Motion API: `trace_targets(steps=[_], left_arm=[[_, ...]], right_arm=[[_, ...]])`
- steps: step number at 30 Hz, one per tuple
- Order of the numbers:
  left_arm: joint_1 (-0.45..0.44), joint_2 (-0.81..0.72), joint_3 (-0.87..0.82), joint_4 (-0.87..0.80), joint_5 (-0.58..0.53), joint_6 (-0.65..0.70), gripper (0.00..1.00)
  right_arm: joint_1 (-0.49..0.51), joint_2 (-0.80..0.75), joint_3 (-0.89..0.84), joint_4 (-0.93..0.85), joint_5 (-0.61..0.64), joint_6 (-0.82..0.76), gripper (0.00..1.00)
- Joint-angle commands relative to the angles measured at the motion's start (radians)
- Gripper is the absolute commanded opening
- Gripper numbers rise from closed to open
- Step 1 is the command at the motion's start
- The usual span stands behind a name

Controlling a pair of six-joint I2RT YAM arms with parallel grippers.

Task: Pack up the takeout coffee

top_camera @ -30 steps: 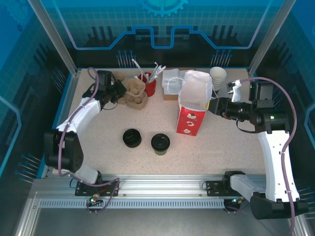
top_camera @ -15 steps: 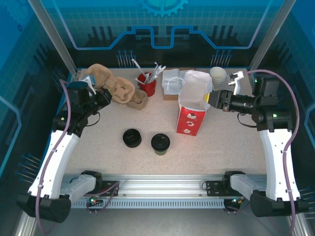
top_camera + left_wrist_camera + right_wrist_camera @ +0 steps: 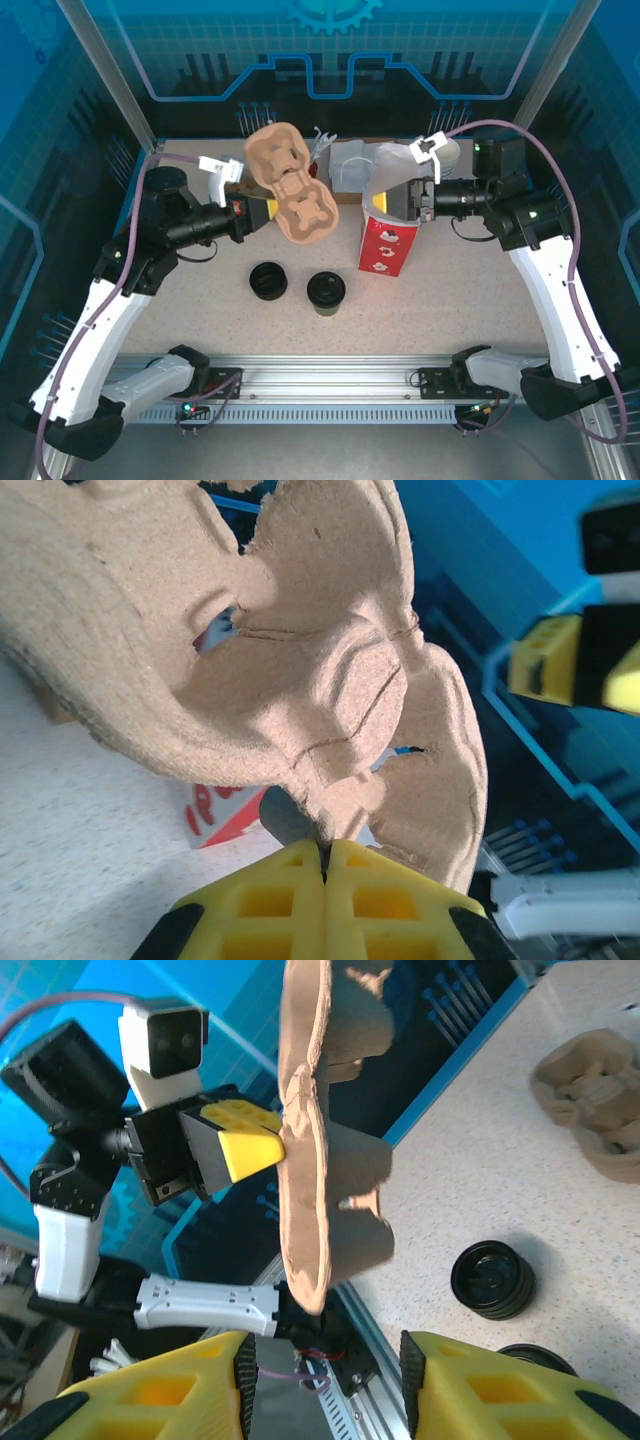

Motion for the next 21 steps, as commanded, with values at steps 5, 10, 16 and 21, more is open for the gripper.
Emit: trace_targets(steps=[5,10,16,21], left_arm=[[-0.089,0.038,0.035,0.085,0.08,0.077,0.0],[-0.123,0.066,0.048,0.098,0.082,0.077,0.0],[-0.14,0.098,0.069,0.103,0.074,0.074,0.0],[-0.151,0.124,0.086,0.103,0.072,0.077,0.0]], right_arm=[[0.07,0.008,0.039,-0.006,0.046,-0.036,0.44],[0.101,0.006,0.025,-0.028,0.076,-0.061,0.4],[0.114,-0.002,-0.003,-0.047,0.078,-0.075,0.36],[0.114,-0.011,-0.022,-0.047,0.072,-0.086,0.32]])
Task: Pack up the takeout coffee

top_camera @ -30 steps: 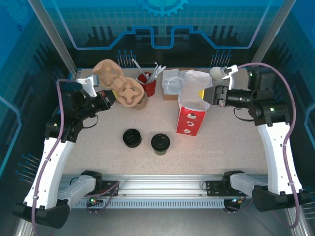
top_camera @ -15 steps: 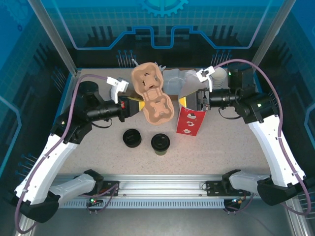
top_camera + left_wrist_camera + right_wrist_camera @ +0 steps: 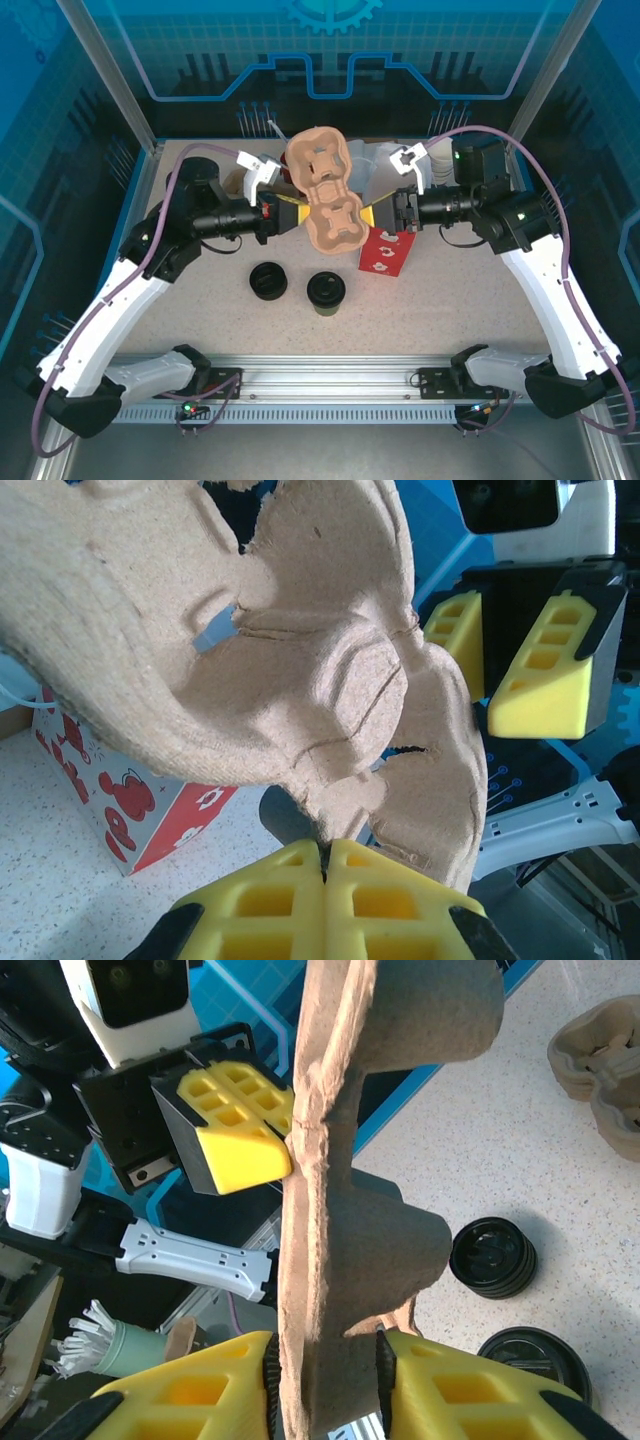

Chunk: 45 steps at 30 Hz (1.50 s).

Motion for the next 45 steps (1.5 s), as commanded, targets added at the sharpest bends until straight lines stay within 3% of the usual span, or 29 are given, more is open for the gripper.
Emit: trace_targets(steps=[1,5,9,11,15,17,23,27,35,41,45], left_arm=[[-0.014,0.016,0.044,0.021,0.014,0.024,0.0],[-0.025,0.039,0.061,0.019,0.009,0.027,0.0],[-0.041,0.064,0.084,0.009,-0.003,0.039,0.0],[-0.047,0.073,0.09,0.008,-0.009,0.045,0.03],[-0.054,0.081,0.107,0.004,-0.02,0.067,0.38],[-0.054,0.08,0.118,0.004,0.007,0.081,0.5],[-0.056,0.114,0.22,-0.013,0.031,0.106,0.5],[-0.085,0.171,0.325,-0.068,-0.004,0.192,0.46],[-0.249,0.357,0.588,-0.292,-0.22,0.504,0.53],[-0.326,0.483,0.705,-0.416,-0.35,0.696,0.6],[-0.344,0.547,0.746,-0.479,-0.373,0.78,0.64]], right_arm=[[0.013,-0.017,-0.013,-0.009,-0.009,-0.025,0.3],[0.014,-0.016,-0.019,-0.011,-0.014,-0.026,0.22],[0.014,-0.019,-0.02,-0.012,-0.018,-0.03,0.01],[0.012,-0.025,-0.016,-0.02,0.005,-0.032,0.0],[-0.006,-0.054,-0.012,-0.031,0.062,-0.016,0.0],[-0.026,-0.072,-0.016,-0.038,0.087,0.001,0.0],[-0.139,-0.105,-0.011,-0.124,0.121,0.04,0.0],[-0.177,-0.105,0.012,-0.21,0.158,0.031,0.0],[-0.179,-0.092,0.027,-0.294,0.141,0.041,0.0],[-0.177,-0.089,0.01,-0.323,0.123,0.033,0.0],[-0.172,-0.089,0.003,-0.34,0.123,0.02,0.0]])
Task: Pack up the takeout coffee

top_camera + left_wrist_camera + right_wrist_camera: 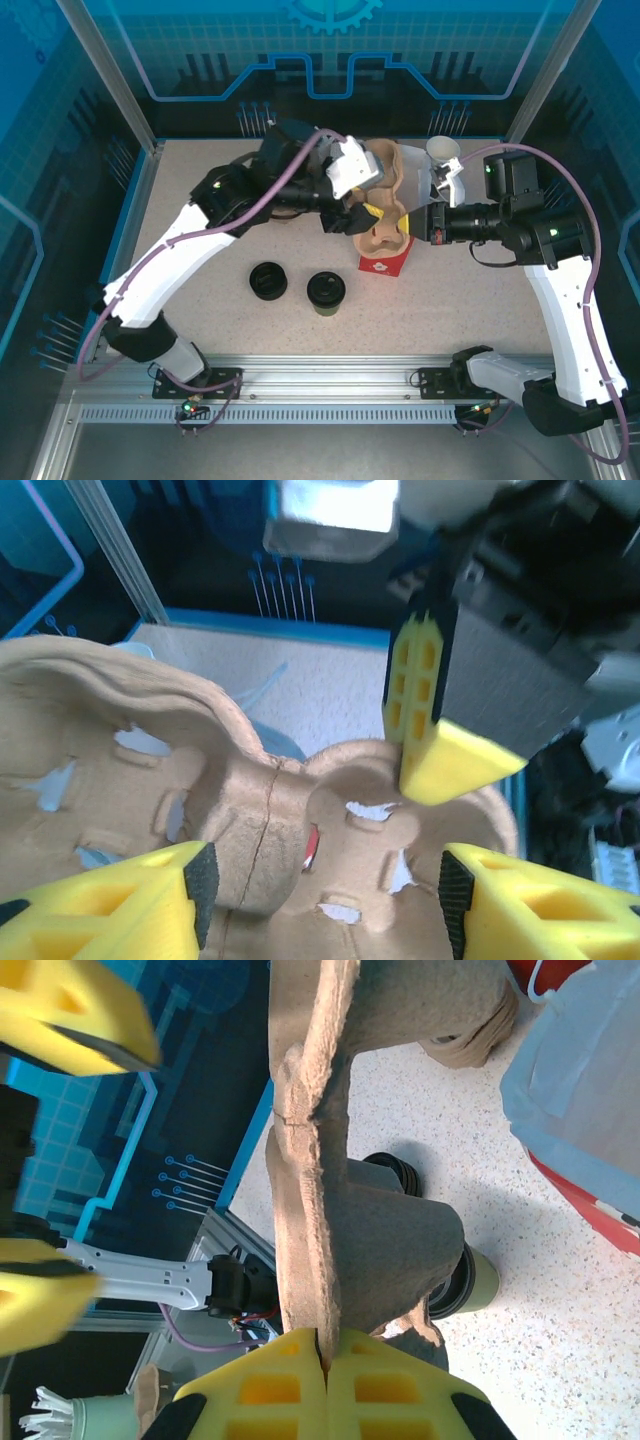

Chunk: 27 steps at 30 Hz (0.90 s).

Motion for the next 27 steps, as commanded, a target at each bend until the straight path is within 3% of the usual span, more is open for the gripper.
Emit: trace_targets(steps=[1,8,20,27], left_arm=[[-0.014,0.032,0.046,-0.098,-0.068,0.142,0.64],[-0.043,0.081,0.05,-0.103,-0.188,0.227,0.68],[-0.047,0.117,0.058,-0.1,-0.2,0.26,0.67],[-0.047,0.131,0.063,-0.115,-0.207,0.263,0.52]], right_arm=[[0.001,0.002,-0.001,-0.039,-0.026,-0.015,0.0],[0.015,0.014,-0.008,-0.056,-0.042,-0.042,0.0],[0.039,0.025,-0.017,-0.071,-0.043,-0.078,0.0],[0.042,0.018,-0.023,-0.07,-0.027,-0.09,0.0]])
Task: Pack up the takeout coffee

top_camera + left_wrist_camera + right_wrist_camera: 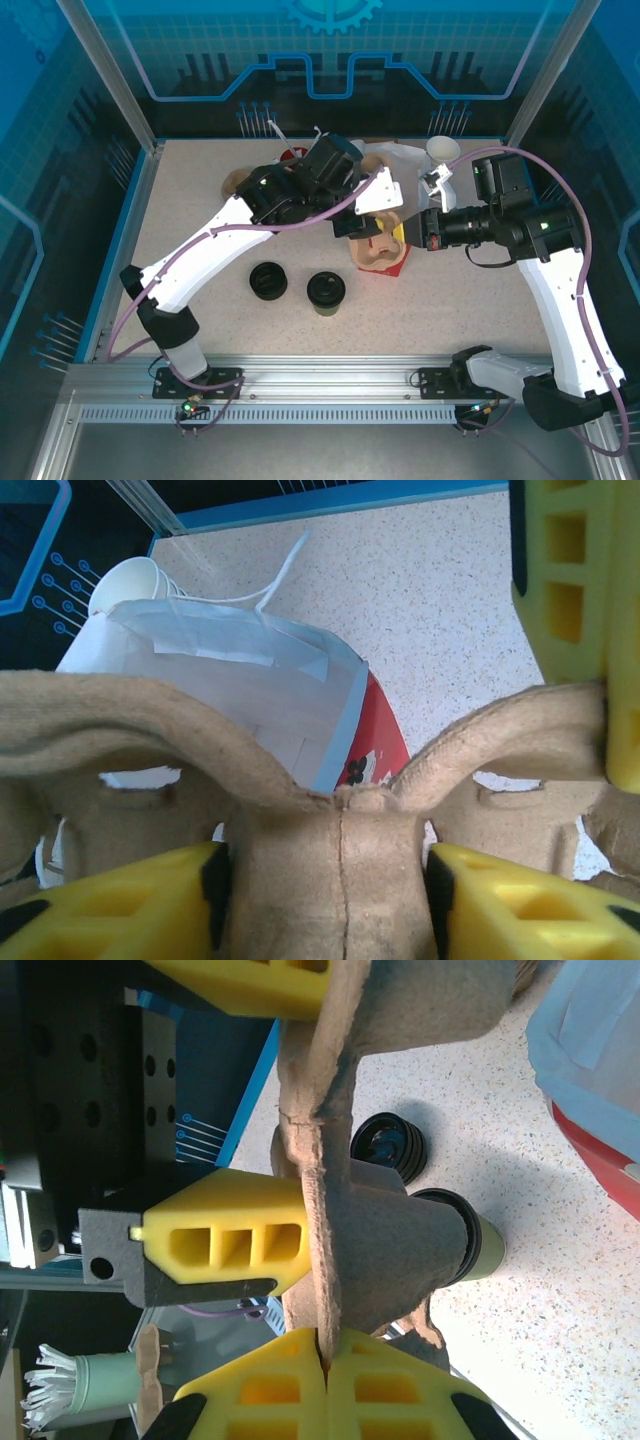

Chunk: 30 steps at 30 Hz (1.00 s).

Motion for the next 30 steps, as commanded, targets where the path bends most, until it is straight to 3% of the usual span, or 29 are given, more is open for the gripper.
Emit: trace_targets(steps=[1,6,13,18,24,30], left_arm=[[-0.006,0.005,0.035,-0.021,-0.015,0.017,0.5],[-0.006,0.005,0.036,-0.009,-0.015,0.017,0.46],[-0.004,0.013,0.055,-0.001,-0.016,-0.002,0.42],[0.006,0.01,0.063,-0.004,-0.018,-0.018,0.41],[0.024,0.011,0.089,-0.014,-0.009,-0.048,0.4],[0.032,0.011,0.099,-0.012,0.004,-0.065,0.4]], right_arm=[[0.013,-0.012,-0.011,-0.018,-0.005,-0.028,0.0],[0.01,-0.022,-0.009,-0.022,0.052,-0.025,0.05],[-0.037,-0.058,-0.015,-0.024,0.094,-0.034,0.29],[-0.159,-0.079,0.007,-0.028,0.191,-0.023,0.33],[-0.22,-0.028,-0.014,0.029,0.508,0.021,0.36],[-0.221,0.087,-0.012,0.144,0.525,0.025,0.41]])
